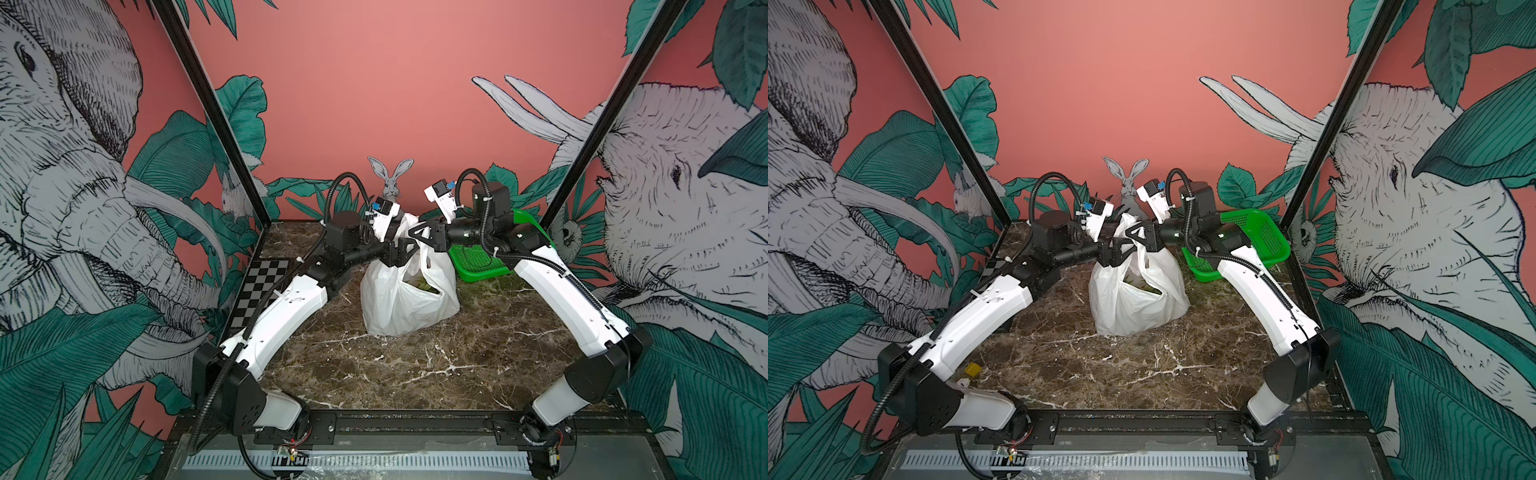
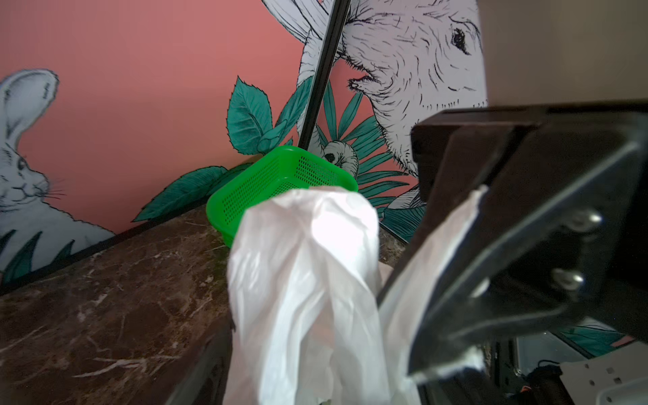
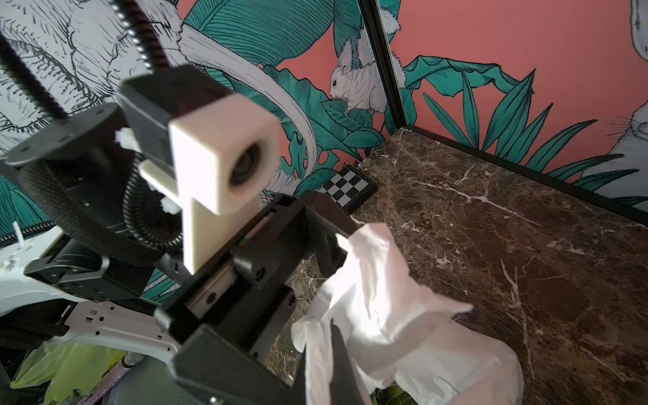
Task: Place the pineapple into a plastic bag & tie a knot
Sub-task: Cross the plastic bag at the center of the board.
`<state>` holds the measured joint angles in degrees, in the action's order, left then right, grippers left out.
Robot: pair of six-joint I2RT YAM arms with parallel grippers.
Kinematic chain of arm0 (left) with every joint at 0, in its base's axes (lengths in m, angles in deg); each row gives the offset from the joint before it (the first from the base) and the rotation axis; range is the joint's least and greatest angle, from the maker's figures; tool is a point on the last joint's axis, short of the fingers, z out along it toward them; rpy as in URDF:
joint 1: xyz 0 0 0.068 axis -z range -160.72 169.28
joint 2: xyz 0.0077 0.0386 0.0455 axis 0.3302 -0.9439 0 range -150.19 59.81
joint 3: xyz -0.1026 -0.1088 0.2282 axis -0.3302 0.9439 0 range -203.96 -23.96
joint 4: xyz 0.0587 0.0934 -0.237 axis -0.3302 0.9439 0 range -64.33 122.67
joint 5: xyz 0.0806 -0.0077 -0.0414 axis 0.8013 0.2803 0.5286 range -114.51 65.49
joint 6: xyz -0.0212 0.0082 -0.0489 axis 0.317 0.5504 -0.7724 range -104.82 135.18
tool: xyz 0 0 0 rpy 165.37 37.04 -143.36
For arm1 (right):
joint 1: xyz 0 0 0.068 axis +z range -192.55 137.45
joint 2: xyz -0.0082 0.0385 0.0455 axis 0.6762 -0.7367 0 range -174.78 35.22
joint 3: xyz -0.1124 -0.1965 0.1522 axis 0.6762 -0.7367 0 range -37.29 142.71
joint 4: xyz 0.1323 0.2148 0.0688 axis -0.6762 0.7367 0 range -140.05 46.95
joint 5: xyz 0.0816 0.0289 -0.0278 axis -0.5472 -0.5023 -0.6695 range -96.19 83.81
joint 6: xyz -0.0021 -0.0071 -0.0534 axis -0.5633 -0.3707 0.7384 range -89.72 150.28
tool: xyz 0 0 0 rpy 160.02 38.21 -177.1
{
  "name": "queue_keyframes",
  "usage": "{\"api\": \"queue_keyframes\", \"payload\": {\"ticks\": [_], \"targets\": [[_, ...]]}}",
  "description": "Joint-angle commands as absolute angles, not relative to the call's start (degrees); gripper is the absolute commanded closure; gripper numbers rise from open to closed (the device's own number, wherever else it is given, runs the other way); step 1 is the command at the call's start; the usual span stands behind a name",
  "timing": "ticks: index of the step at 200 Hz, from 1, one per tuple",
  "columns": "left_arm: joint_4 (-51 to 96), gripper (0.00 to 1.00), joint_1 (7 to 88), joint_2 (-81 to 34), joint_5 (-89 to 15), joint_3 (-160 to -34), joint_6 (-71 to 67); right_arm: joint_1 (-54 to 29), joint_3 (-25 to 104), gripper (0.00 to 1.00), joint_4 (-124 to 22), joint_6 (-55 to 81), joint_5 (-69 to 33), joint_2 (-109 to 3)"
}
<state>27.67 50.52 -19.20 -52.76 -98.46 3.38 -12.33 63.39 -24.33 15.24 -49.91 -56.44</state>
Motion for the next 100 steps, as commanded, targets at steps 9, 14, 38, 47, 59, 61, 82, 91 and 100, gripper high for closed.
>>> {"api": "queue_keyframes", "payload": {"ticks": [9, 14, 38, 47, 59, 61, 82, 91, 100], "targets": [[27.2, 0.15, 49.9, -14.3, -49.6, -98.4, 3.9, -12.3, 61.8, 1.00, -27.1, 14.5, -49.8, -53.2], [27.5, 0.15, 49.9, -13.8, -49.4, -98.2, 3.9, -12.3, 61.8, 1.00, -27.0, 14.5, -49.9, -53.0], [28.4, 0.15, 49.9, -10.5, -47.0, -96.7, 3.7, -12.3, 61.3, 1.00, -25.8, 14.8, -50.7, -52.2], [28.5, 0.15, 49.9, -8.7, -45.9, -95.8, 3.5, -12.2, 61.3, 1.00, -24.9, 15.1, -51.4, -52.0], [28.6, 0.15, 49.9, -6.3, -43.7, -94.0, 3.1, -12.2, 61.5, 1.00, -22.9, 16.0, -52.5, -51.5], [28.7, 0.14, 49.9, -5.9, -43.4, -93.7, 3.1, -12.1, 61.5, 1.00, -22.6, 16.3, -52.6, -51.5], [29.7, 0.14, 49.8, -1.6, -40.8, -90.2, 3.0, -11.6, 62.3, 1.00, -19.0, 17.9, -54.4, -51.1], [30.3, 0.14, 49.9, -0.4, -41.0, -89.0, 2.9, -11.1, 62.7, 1.00, -17.6, 18.6, -54.8, -51.4], [31.3, 0.14, 49.9, 0.6, -41.6, -88.2, 2.7, -10.4, 63.5, 1.00, -16.2, 19.5, -55.2, -51.8]]}}
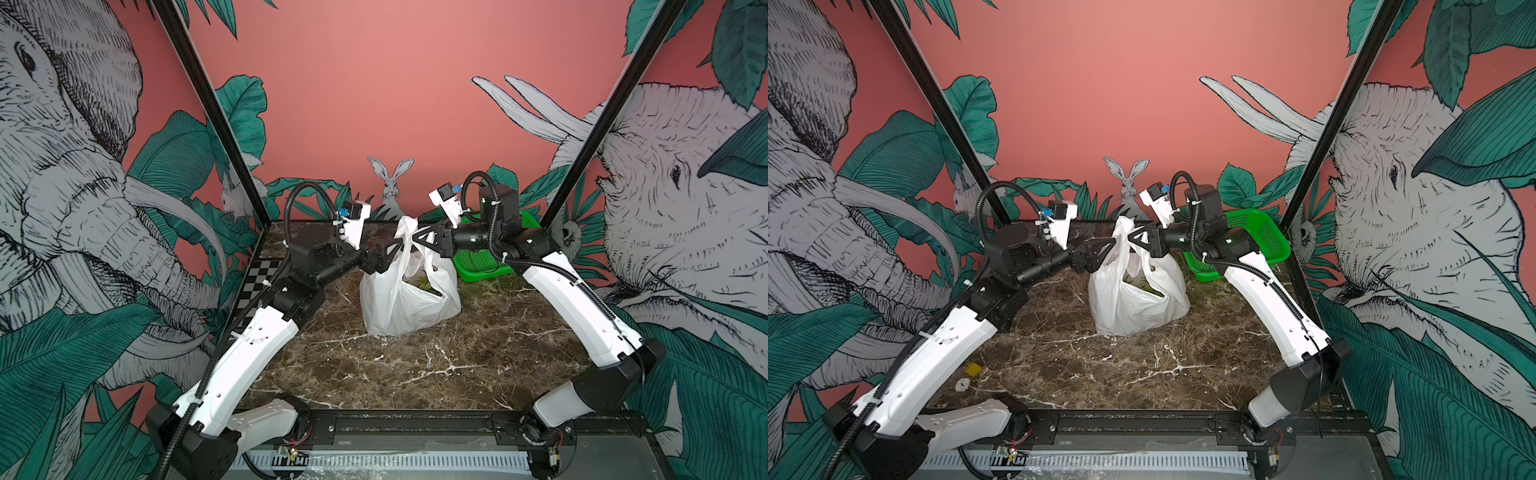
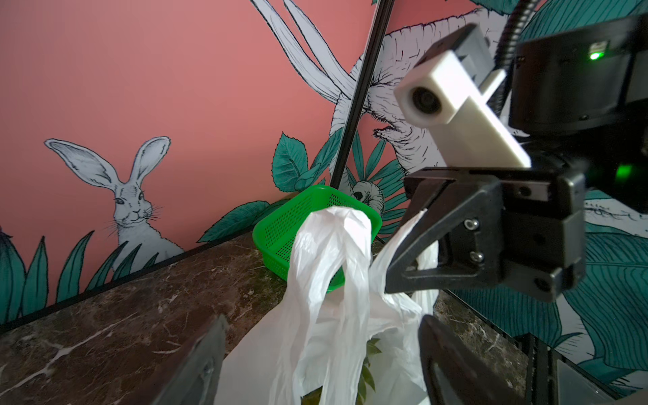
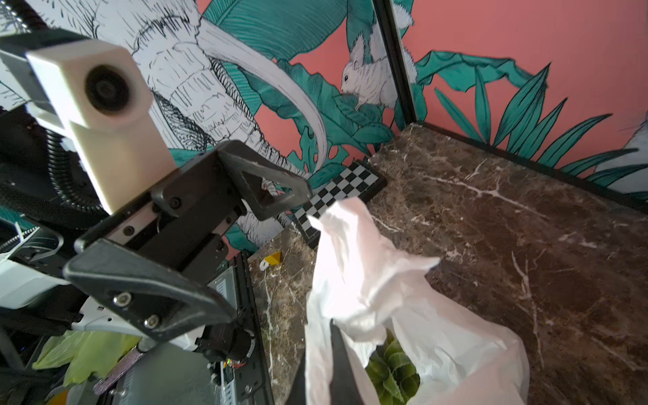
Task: Place the pineapple into a plastic bag & tie a knot
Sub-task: Cross the plastic bag at the center of the board.
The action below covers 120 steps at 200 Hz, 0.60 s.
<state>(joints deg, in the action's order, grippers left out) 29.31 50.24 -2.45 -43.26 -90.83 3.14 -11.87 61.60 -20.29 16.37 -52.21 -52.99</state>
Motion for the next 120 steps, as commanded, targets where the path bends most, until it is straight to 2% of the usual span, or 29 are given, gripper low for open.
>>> {"api": "queue_keyframes", "payload": {"ticks": [1, 42, 61, 120], "targets": [[31.4, 0.14, 49.8, 0.7, -41.7, -88.1, 2.7, -10.4, 63.6, 1.00, -16.1, 19.6, -55.2, -51.8], [33.6, 0.12, 49.9, 1.0, -47.1, -86.5, 2.1, -7.8, 66.6, 1.00, -12.1, 22.2, -55.5, -53.9], [34.1, 0.07, 49.8, 0.6, -49.5, -85.9, 1.3, -7.2, 67.7, 1.00, -12.1, 22.3, -55.8, -54.8], [32.3, 0.02, 50.0, 1.0, -55.3, -83.5, -0.6, -3.8, 75.8, 1.00, -9.7, 22.7, -55.0, -62.1]]}}
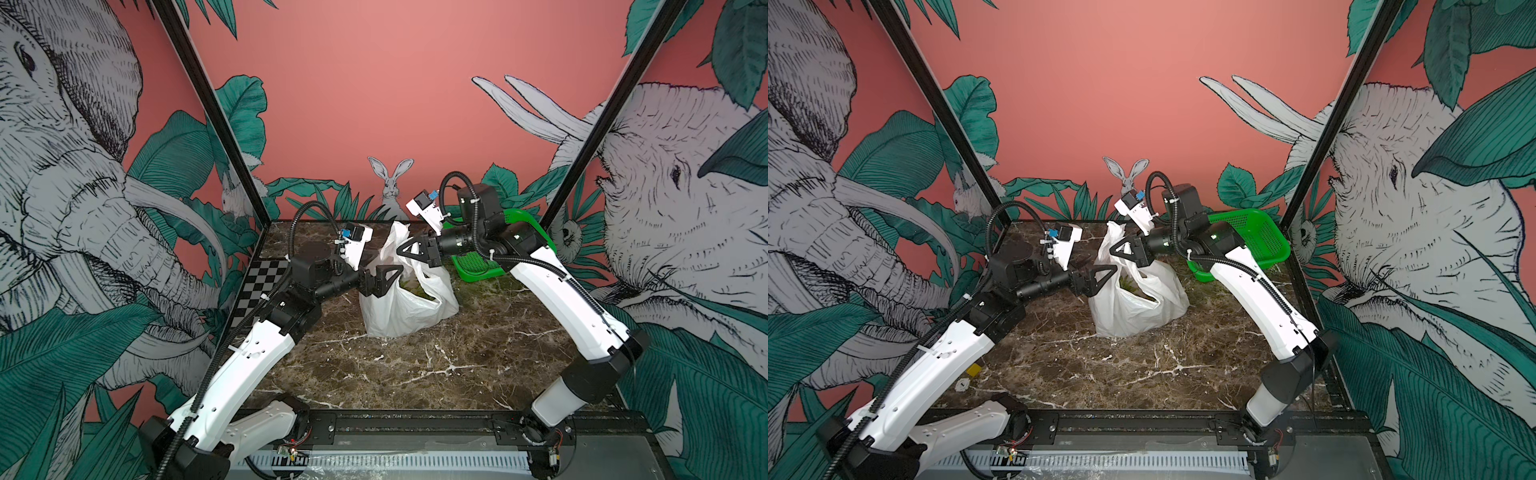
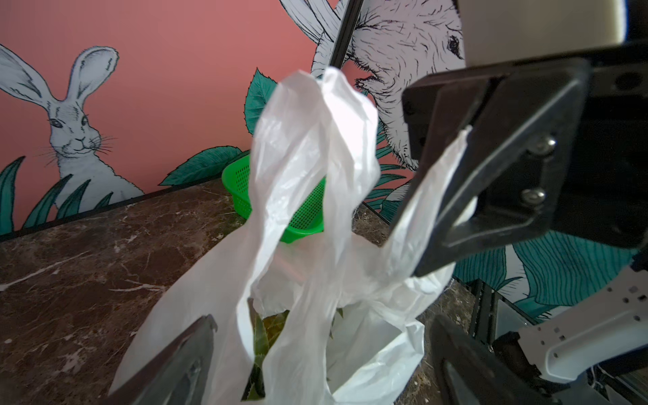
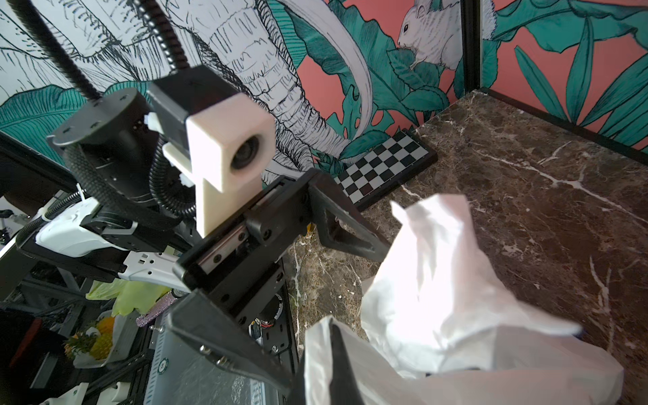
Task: Place the pineapple into a plastic bag & tie a knot
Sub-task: Cross the plastic bag at the center of the board.
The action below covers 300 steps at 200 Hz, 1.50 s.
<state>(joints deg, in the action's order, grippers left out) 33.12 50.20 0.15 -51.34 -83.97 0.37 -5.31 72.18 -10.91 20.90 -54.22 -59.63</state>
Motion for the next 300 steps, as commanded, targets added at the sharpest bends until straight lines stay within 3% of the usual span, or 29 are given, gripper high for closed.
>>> {"api": "queue_keyframes", "payload": {"ticks": [1, 44, 113, 198, 215, 270, 300], "targets": [[32.3, 0.02, 50.1, 1.1, -55.4, -83.4, -0.6, -3.7, 75.9, 1.00, -9.7, 22.7, -55.0, -62.2], [31.5, 0.01, 50.8, 0.7, -55.1, -82.4, 0.2, -2.4, 80.6, 1.00, -9.0, 22.2, -53.9, -66.5], [28.0, 0.01, 50.9, 1.3, -42.3, -78.4, 3.8, -1.8, 81.5, 1.00, -12.1, 19.7, -52.6, -68.1], [20.1, 0.01, 52.4, -5.0, -47.8, -79.8, 1.1, -1.3, 83.3, 1.00, -12.6, 19.1, -51.7, -70.0], [18.0, 0.07, 52.4, -4.9, -47.2, -78.7, 0.9, -1.3, 83.6, 1.00, -12.6, 19.1, -51.6, -70.1], [17.0, 0.38, 52.4, -4.3, -46.5, -78.1, 0.7, -1.4, 83.0, 1.00, -12.6, 19.5, -49.5, -69.6], [17.0, 0.61, 52.4, -3.9, -46.5, -77.5, 0.8, -1.6, 82.9, 1.00, -13.1, 19.1, -48.5, -69.4]]}}
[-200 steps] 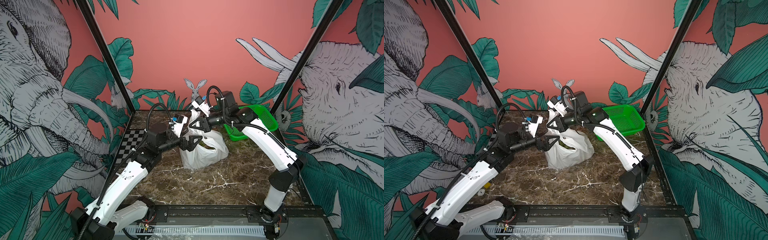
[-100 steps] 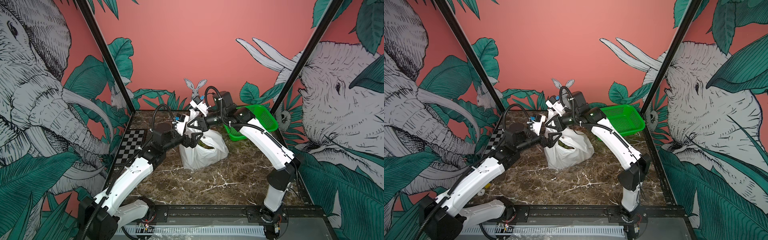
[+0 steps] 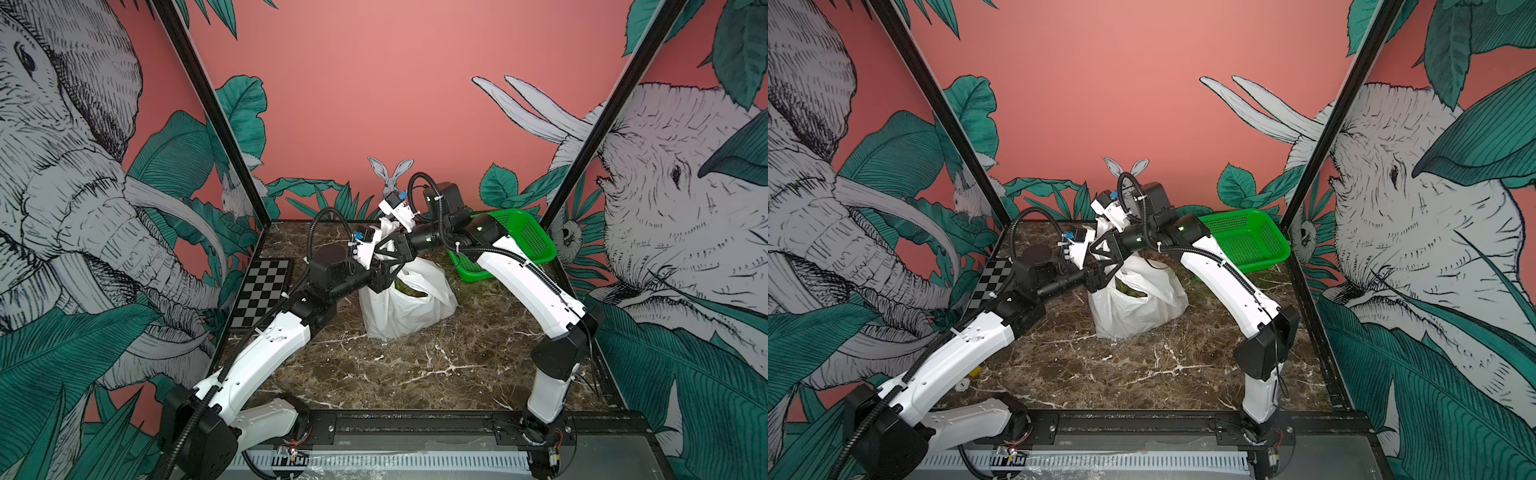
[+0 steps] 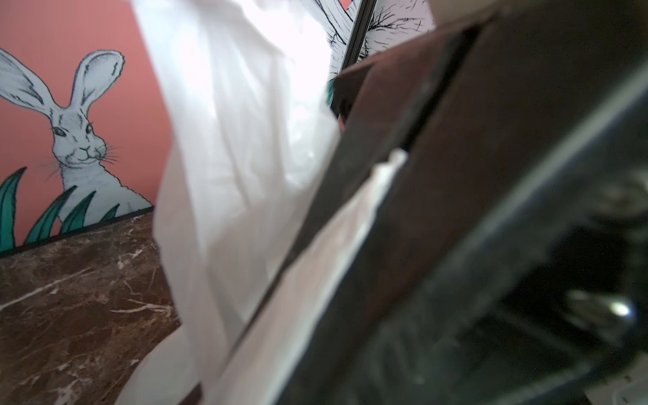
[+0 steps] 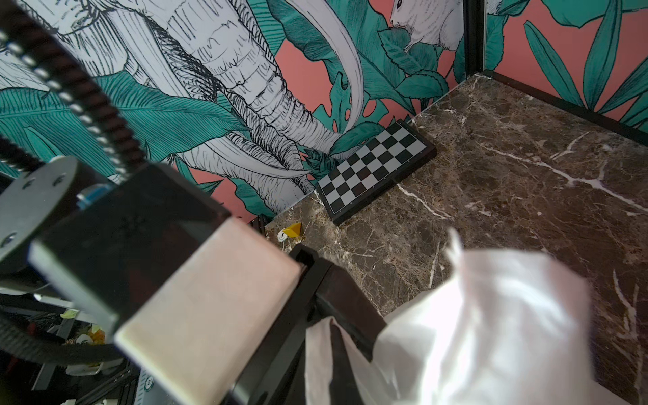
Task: Place the pineapple into a plastic bag & tie a knot
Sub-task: Cross the plastic bag at the center of the board.
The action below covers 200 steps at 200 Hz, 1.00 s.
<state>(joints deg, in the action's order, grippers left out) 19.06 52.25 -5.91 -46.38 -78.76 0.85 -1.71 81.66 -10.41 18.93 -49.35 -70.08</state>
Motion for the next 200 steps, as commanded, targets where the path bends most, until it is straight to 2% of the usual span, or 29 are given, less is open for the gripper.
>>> {"api": "queue_keyframes", "payload": {"ticks": [1, 18, 37, 51, 64, 97, 131, 159, 200], "targets": [[17.0, 0.62, 52.4, -4.0, -46.5, -77.5, 0.8, -1.6, 82.9, 1.00, -13.2, 19.0, -48.4, -69.4], [17.0, 0.74, 52.4, -3.8, -46.5, -77.3, 0.8, -1.8, 82.8, 0.93, -14.0, 18.4, -48.2, -69.4], [17.1, 0.81, 52.4, -4.0, -46.6, -77.4, 0.7, -2.0, 82.9, 0.81, -14.8, 17.5, -47.8, -69.2], [17.1, 0.91, 52.4, -4.0, -46.6, -77.2, 0.8, -2.2, 82.7, 0.64, -15.9, 16.3, -47.7, -68.9], [17.3, 1.00, 52.4, -4.0, -46.4, -77.1, 0.9, -2.8, 82.0, 0.53, -18.1, 14.5, -47.9, -68.0], [17.7, 1.00, 52.4, -4.0, -45.8, -77.5, 1.2, -6.8, 76.8, 0.45, -28.4, 6.2, -49.5, -62.3], [16.9, 1.00, 52.4, -4.5, -47.1, -78.3, 1.5, -11.1, 73.1, 0.38, -29.6, 5.0, -49.8, -58.6], [15.3, 1.00, 52.4, -5.2, -49.2, -78.6, 0.6, -11.9, 72.3, 0.32, -30.0, 5.0, -50.9, -59.4], [14.8, 1.00, 52.4, -6.4, -51.3, -79.7, -0.1, -11.8, 74.3, 0.29, -29.6, 4.2, -56.0, -63.5]]}}
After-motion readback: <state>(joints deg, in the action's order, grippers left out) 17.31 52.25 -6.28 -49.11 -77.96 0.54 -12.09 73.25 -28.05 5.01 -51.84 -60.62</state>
